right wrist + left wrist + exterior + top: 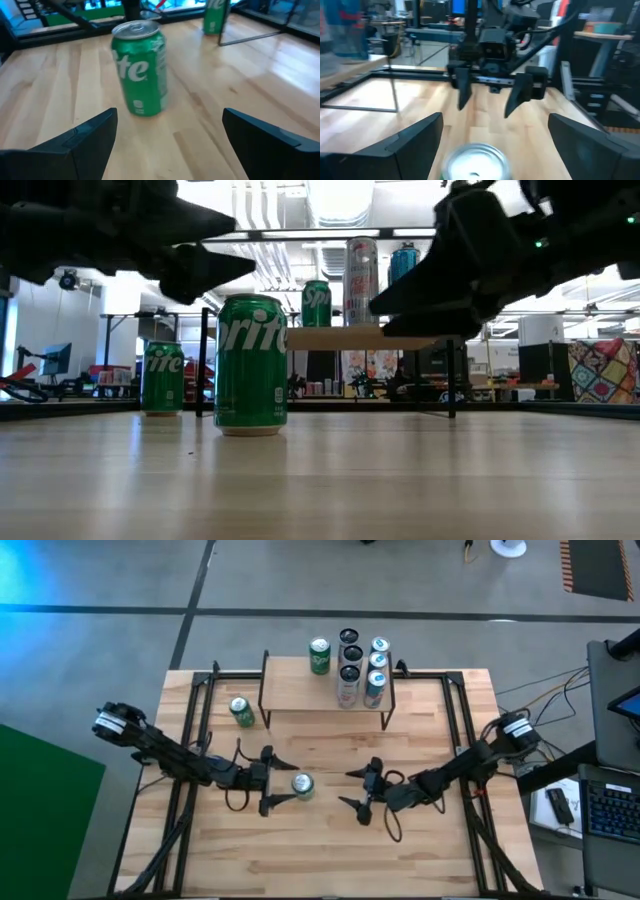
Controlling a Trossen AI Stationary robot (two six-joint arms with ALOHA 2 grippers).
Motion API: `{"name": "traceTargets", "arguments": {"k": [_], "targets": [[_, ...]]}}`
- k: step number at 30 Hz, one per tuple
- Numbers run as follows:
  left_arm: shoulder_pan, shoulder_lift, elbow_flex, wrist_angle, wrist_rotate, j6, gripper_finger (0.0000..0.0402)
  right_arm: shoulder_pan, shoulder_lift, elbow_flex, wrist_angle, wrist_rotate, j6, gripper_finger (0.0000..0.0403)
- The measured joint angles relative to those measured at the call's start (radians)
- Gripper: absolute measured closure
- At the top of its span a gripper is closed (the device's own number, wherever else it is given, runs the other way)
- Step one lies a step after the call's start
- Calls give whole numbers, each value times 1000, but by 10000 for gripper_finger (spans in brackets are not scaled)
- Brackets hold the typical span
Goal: Sort soda cans
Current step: Put the bottom green soda can on the shelf and align it with other green soda can
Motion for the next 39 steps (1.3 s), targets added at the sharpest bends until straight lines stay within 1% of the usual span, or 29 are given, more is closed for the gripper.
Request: {"name": "traceTargets", "arguments": {"k": [2, 5, 8, 10, 14, 17, 19, 25, 35, 39], "targets": [[-18, 19, -16, 41, -14, 0, 54, -5, 31, 29, 1, -28, 0, 55], [-32, 66, -16, 78, -16, 8, 54, -6, 62, 63, -39, -30, -20, 55], [-56, 124, -8, 108, -5, 7, 55, -6, 62, 83, -119, -32, -16, 55], [-83, 161, -8, 135, -18, 7, 56, -6, 57, 94, -121, -46, -9, 55], [-102, 208, -11, 181, -171, 27, 60, -6, 51, 101, -117, -57, -9, 55], [-101, 217, -13, 186, -215, 30, 61, -6, 53, 100, -123, -69, 11, 55], [-101, 230, -13, 187, -216, 24, 61, -6, 55, 100, -137, -81, 17, 55], [-95, 285, 13, 179, -224, 4, 61, -6, 54, 99, -202, -75, 26, 55], [-67, 405, 89, 174, -222, -26, 62, -6, 40, 99, -197, -73, 26, 55], [-60, 431, 110, 172, -221, -22, 81, -6, 35, 99, -197, -74, 19, 55]]}}
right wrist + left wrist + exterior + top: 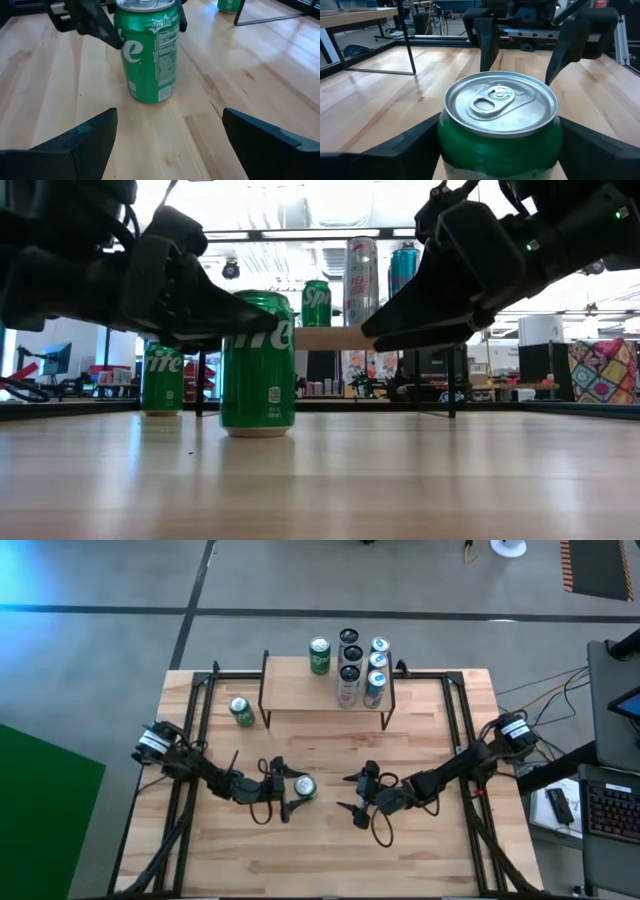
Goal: Sort soda cans
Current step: Put the bottom green soda can on the shelf and align it with other green soda can
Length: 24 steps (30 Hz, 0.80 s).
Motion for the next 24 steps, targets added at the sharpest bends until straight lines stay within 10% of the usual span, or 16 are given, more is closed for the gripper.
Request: {"name": "traceTargets", "arguments": {"k": [14, 24], "targets": [[105, -176, -6, -57, -3, 107, 96, 0, -45, 0, -63, -7, 22, 55], [361, -569, 189, -762, 106, 143, 100, 14, -45, -3, -125, 1, 86, 55]]}}
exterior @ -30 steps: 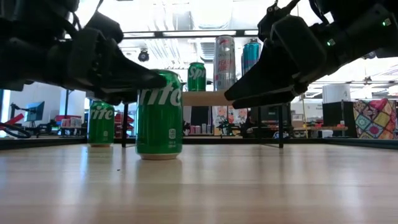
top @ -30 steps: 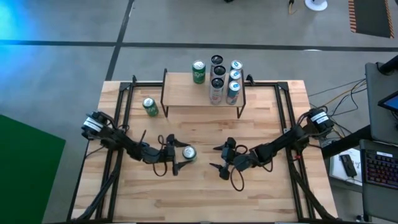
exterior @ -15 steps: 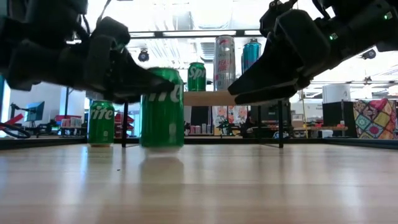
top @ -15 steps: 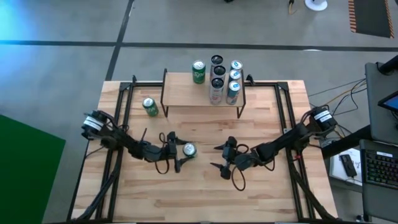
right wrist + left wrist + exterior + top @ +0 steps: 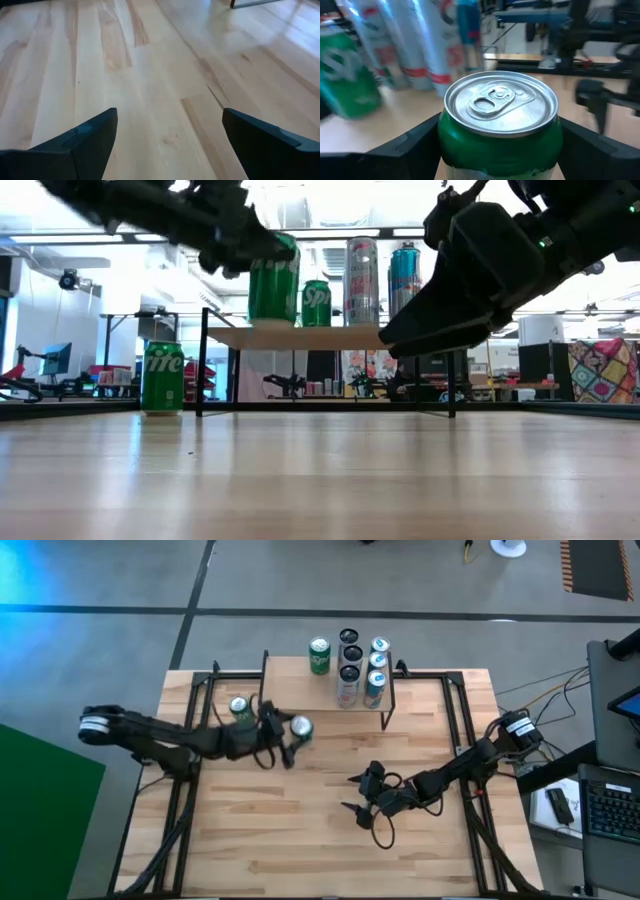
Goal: Sort soda cans
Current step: Put the bottom green soda can on the shelf and align it with other green soda can
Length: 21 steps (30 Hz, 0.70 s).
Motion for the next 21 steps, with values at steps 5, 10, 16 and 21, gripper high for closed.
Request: {"name": "traceTargets", "arguments": {"k": [5, 10, 16, 21], "targets": [[111, -29, 117, -86, 125, 35, 100, 0, 0, -3, -1, 1, 11, 56], [236, 3, 184, -89, 202, 41, 101, 0, 0, -3, 0, 1, 27, 56], [339, 78, 241, -89, 257, 42, 99, -3, 0, -4, 1, 3, 15, 56], [381, 147, 257, -48, 275, 41, 96, -4, 0, -5, -1, 6, 9, 56]]}}
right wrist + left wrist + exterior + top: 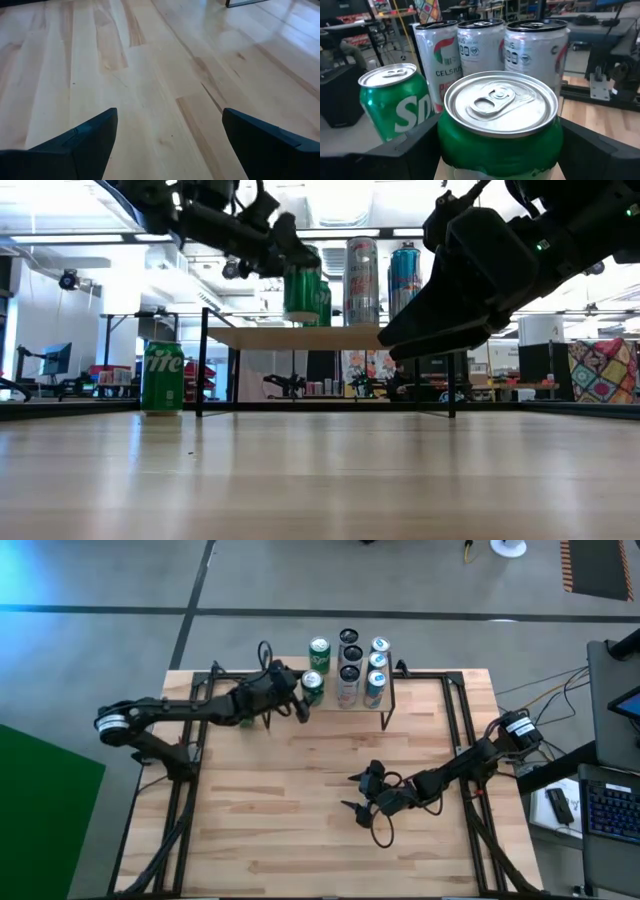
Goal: Sort soda cans
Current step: Put the bottom green soda can on the shelf and align it with other green soda can
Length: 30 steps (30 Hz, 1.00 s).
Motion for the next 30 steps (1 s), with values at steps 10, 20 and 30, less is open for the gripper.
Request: {"name": "traceTargets", "arguments": {"k": [10, 20, 30], "targets": [[67, 89, 0, 105, 13, -39, 95, 0, 0, 0, 0, 1, 0, 58], [112, 118, 1, 151, 100, -79, 59, -10, 0, 0, 2, 5, 0, 58], [115, 134, 1, 212, 104, -70, 43, -10, 0, 2, 3, 6, 0, 58]]}}
